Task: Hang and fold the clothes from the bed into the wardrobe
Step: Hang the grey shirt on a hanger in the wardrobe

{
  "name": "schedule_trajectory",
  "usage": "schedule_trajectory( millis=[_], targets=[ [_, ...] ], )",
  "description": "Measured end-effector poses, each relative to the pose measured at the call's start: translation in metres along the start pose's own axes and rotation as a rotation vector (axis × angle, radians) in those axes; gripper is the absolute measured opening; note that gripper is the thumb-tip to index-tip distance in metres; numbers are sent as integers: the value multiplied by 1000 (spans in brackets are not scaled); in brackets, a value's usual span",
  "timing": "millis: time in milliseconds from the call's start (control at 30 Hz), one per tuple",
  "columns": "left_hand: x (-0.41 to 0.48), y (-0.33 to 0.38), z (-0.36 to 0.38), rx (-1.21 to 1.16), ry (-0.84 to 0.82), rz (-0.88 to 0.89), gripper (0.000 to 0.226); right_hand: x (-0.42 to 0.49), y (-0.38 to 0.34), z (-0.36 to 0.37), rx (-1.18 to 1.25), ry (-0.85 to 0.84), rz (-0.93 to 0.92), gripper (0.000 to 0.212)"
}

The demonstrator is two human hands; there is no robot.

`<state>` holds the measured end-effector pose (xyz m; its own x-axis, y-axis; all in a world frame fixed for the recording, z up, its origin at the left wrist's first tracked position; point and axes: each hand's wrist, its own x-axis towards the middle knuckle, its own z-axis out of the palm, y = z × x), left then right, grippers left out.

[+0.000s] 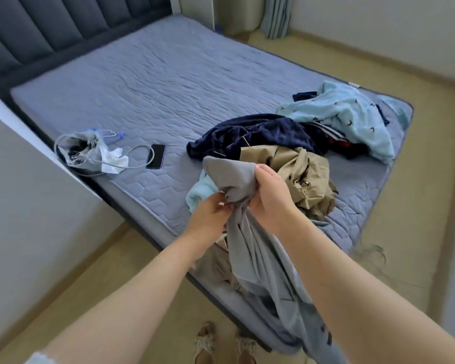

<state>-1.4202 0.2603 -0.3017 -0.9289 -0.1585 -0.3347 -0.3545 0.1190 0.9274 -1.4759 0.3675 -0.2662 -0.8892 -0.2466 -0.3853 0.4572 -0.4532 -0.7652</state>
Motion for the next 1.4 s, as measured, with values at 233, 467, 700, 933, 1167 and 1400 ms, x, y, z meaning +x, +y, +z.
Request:
schedule_trajectory(
  millis=[233,467,700,933,1167,1400],
  targets=[
    [-10,79,-50,-590,172,23,24,-30,8,7,-622,-108,-89,24],
    [-21,135,-64,-964,6,83,25,-29,23,8,-1010,-21,-111,23],
    [-17,72,-72,-15,-95,78,56,-21,-29,34,-290,9,-185,25],
    [6,56,-75,181,164,-37,20,-19,-69,56,-118,-93,-260,17],
    [2,129,-68,-753,10,-202,30,-19,-23,24,-695,-172,-101,73],
    [-8,158,-84,-740,-44,91,18,-11,-20,23,-864,48,-191,8]
  ],
)
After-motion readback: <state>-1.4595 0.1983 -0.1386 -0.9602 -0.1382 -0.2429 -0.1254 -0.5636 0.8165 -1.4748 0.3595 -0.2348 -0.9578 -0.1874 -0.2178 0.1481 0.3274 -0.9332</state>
